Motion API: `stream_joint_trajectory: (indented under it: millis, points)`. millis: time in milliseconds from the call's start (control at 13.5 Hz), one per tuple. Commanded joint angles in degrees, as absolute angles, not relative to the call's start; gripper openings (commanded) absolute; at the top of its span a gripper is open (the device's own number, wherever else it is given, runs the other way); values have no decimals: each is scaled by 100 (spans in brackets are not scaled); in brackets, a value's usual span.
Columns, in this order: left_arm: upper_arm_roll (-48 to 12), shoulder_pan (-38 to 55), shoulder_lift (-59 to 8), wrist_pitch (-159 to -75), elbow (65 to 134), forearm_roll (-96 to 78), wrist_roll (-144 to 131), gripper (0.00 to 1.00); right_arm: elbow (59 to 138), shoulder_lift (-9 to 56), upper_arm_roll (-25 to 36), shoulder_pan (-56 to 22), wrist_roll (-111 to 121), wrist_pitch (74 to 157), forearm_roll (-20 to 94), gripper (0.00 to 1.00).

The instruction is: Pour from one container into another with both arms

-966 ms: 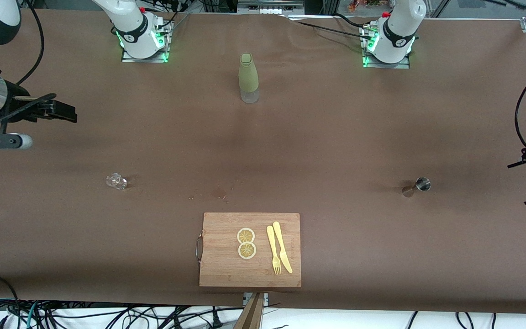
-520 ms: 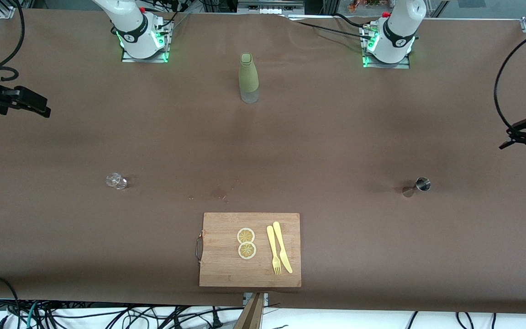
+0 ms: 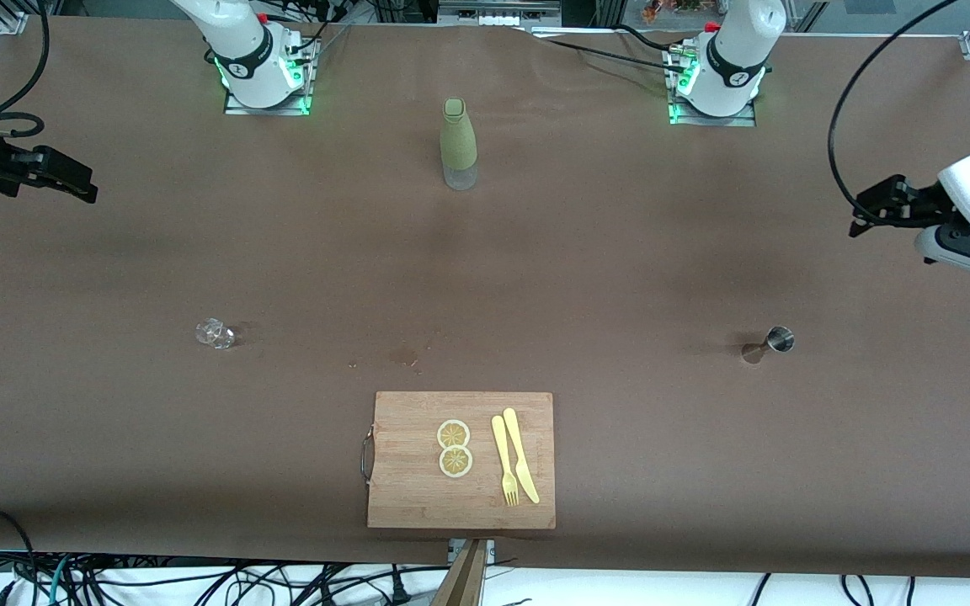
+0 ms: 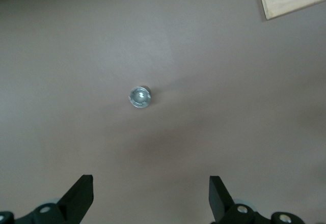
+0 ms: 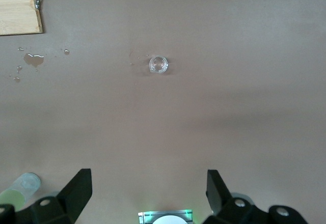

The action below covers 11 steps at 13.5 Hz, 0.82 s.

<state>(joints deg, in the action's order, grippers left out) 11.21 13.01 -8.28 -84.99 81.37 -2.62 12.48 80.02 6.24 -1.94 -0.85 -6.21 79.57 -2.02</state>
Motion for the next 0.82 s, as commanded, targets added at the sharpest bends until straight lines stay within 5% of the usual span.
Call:
stream_joint_trajectory:
  millis: [0,743]
  points:
    - [775,1082,-422,-8517,8674,-79,537,100,8165,518,-229,-53,-606,8051,-299,100]
    - [387,694,-431,-8517,8692,-149,378,100,8095,580,-229,-44,-589,8051,-281,100]
